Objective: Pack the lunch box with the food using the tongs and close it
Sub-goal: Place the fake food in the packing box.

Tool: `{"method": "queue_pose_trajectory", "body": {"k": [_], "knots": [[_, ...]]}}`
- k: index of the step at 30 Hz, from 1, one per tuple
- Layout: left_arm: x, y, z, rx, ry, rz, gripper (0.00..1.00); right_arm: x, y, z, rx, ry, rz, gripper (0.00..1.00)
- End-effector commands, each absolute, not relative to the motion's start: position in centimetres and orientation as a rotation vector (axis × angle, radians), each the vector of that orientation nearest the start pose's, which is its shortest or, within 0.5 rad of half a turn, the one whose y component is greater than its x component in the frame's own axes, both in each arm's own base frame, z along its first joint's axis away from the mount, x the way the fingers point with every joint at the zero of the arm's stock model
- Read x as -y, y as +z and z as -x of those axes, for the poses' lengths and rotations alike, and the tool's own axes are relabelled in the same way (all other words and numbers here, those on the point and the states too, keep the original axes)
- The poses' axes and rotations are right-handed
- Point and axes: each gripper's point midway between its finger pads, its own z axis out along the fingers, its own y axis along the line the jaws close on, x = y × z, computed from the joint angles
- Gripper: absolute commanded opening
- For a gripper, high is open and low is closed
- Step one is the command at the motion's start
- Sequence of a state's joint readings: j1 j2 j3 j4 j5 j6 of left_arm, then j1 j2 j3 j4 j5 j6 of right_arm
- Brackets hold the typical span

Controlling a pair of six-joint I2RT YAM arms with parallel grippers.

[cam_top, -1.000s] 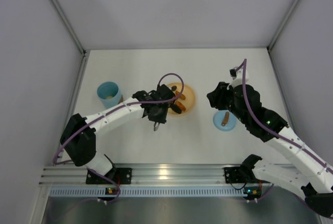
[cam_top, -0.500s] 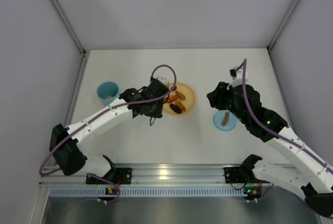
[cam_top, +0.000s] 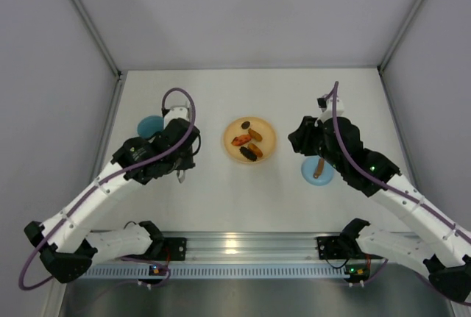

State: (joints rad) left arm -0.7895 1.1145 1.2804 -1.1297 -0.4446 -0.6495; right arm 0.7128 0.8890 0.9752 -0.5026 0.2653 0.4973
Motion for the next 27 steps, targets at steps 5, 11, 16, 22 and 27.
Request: {"method": "queue_pose_trajectory", "body": {"k": [5,11,16,22,27], "knots": [[8.3,23.9,-18.0,-2.386,0.041,0.172,0.27,-19.6,28.4,-25.2,-1.970,0.586,0.083,0.37],[5.2,23.8,-15.4,-2.385,0.075,0.259,0.30,-20.2,27.8,-25.4,-1.977,0.604,0.091,0.37],[4.1,23.4,-14.9,-2.382,0.125,0.292,0.32,-21.1,27.3,-25.5,-1.985,0.641,0.111,0.36],[4.6,22.5,-15.9,-2.399,0.195,0.259,0.35,-21.2,27.4,-25.4,-1.985,0.646,0.116,0.36],[4.6,21.6,-17.0,-2.428,0.213,0.240,0.36,-21.2,27.6,-25.3,-1.981,0.653,0.116,0.36]]}}
